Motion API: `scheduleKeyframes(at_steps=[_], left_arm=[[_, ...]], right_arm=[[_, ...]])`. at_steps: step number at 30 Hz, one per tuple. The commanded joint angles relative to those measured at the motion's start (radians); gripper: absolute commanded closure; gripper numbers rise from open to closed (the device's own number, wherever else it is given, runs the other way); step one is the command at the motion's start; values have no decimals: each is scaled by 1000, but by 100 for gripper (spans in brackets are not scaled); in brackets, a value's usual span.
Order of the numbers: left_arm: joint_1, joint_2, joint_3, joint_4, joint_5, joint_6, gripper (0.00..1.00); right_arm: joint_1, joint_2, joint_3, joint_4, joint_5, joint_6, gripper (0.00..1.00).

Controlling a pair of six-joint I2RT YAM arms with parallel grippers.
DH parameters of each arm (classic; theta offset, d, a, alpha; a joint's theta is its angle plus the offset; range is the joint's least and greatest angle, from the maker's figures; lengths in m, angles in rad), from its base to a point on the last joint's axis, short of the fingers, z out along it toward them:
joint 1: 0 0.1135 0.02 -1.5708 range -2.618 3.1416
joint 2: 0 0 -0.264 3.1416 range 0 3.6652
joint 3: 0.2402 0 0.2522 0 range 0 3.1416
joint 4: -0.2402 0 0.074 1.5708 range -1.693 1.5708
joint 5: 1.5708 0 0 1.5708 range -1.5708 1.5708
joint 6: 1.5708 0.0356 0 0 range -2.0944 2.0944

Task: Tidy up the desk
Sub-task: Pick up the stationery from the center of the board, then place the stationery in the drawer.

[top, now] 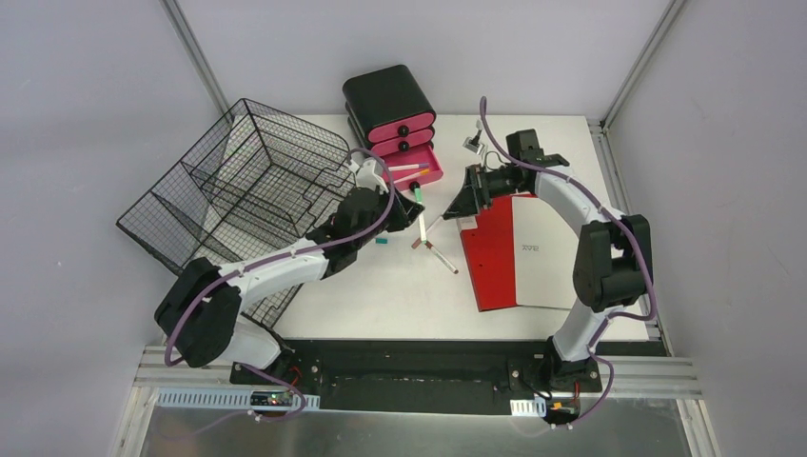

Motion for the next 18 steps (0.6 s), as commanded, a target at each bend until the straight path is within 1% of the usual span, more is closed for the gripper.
scheduleKeyframes(at_steps=[1,6,7,10,11,12,16,18], left_arm=[[0,13,28,72,-32,-122,100],[0,44,31,105,-16,-170,100],[0,50,31,116,-13,-178,100],[0,63,33,127,-7,-194,100],[0,66,33,133,-7,-196,100],[0,67,33,138,-7,-196,100],[0,66,26,157,-14,-196,100],[0,67,24,158,-16,-197,100]], right_arm=[[35,-73,-47,227,74,173,20],[67,-70,-103,409,83,393,24],[75,-66,-110,438,86,419,26],[97,-52,-108,455,85,425,26],[105,-48,-107,456,88,457,38],[111,-43,-105,454,88,472,44],[130,-32,-97,447,93,474,58],[135,-28,-90,434,96,465,62]])
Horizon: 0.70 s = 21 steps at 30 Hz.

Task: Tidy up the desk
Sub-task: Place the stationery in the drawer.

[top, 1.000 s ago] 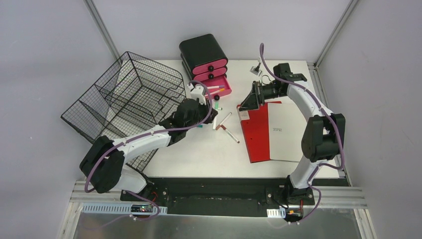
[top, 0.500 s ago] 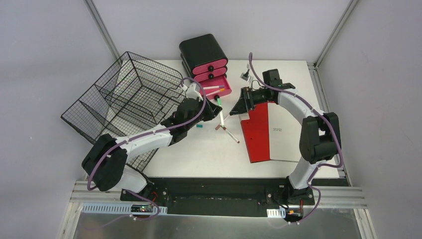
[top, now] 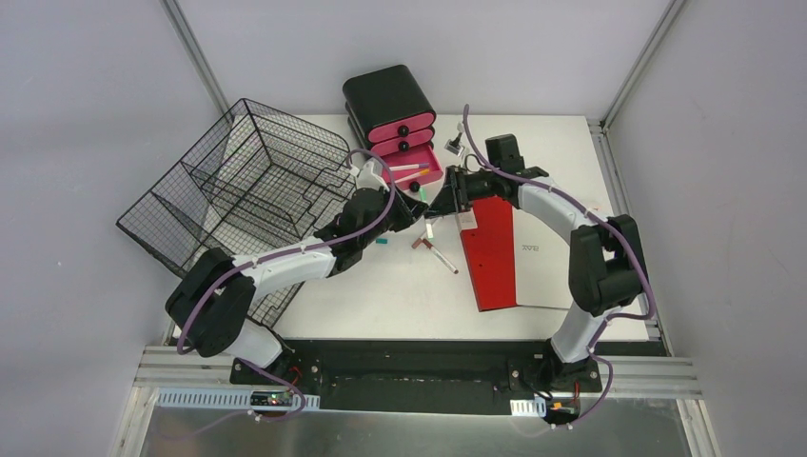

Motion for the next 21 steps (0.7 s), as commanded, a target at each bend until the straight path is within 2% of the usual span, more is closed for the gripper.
scheduleKeyframes(at_steps=[1,14,17,21], left_arm=[[0,-8,22,75,-12,-17,100],[0,-28,-2,119,-21,-17,100],[0,-28,-6,126,-22,-19,100],[0,-27,-8,131,-25,-14,100]], right_arm=[[17,-15,25,32,9,23,63],[35,19,58,-38,23,-12,59],[41,21,62,-47,31,-18,63],[46,24,74,-71,42,-34,79]])
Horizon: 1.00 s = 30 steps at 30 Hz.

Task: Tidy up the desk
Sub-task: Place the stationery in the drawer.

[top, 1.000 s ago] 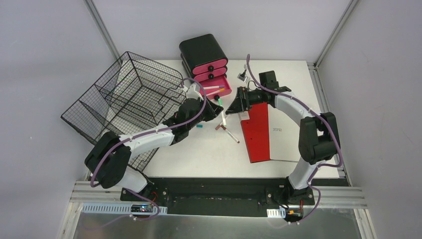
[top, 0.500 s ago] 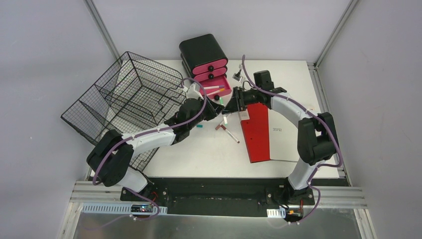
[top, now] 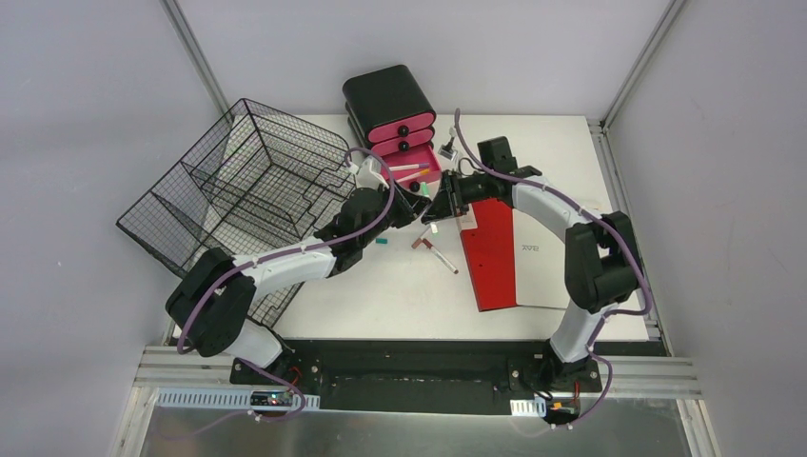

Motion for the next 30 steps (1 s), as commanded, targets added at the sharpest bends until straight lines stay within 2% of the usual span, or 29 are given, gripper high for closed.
scheduleKeyframes(at_steps=[1,3,5,10,12,16,19,25,30], left_arm=[[-1,-27,-7,60,-25,-3,100],[-1,-30,-6,51,-31,-2,99],[-1,-34,-4,41,-31,7,89],[0,-58,-2,-13,-35,54,50],[0,-78,2,-57,-39,91,41],[0,-119,3,-145,-53,166,31],[0,-163,7,-221,-71,248,29],[0,-195,55,-471,-149,497,17],[0,-196,41,-552,-115,618,13]], right_arm=[[12,1,59,-33,19,-34,82],[12,8,75,-62,27,-52,88],[12,13,86,-88,32,-69,92],[12,15,109,-140,56,-123,100],[12,15,117,-165,67,-153,100],[13,21,136,-210,98,-206,100],[12,24,146,-234,126,-235,100],[12,30,152,-267,222,-308,100],[12,29,159,-292,319,-375,100]])
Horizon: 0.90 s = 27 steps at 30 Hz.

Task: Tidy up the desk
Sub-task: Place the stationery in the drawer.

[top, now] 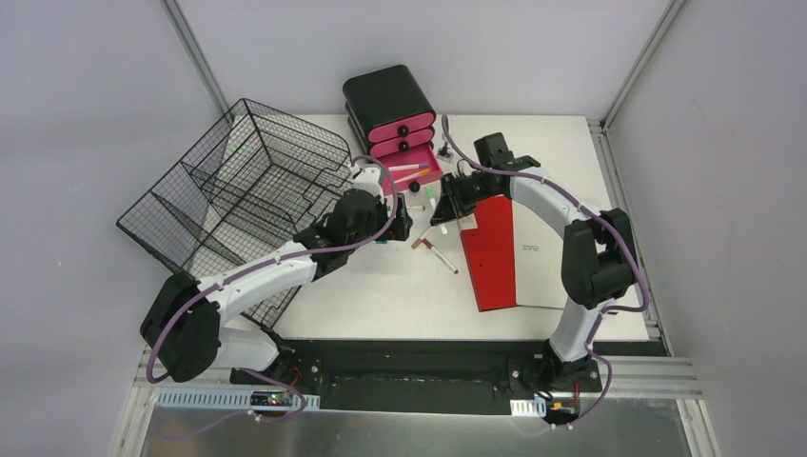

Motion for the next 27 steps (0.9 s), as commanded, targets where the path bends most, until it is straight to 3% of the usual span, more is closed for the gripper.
scheduleKeyframes(at_steps=[1,15,27], left_arm=[[0,-24,15,-116,10,187,12],[0,-93,-58,-167,44,295,3],[0,-276,-151,-175,28,283,1]], right_arm=[[6,-4,52,-29,123,-105,100],[15,11,129,-101,458,-330,100],[85,112,337,-162,683,-623,100]])
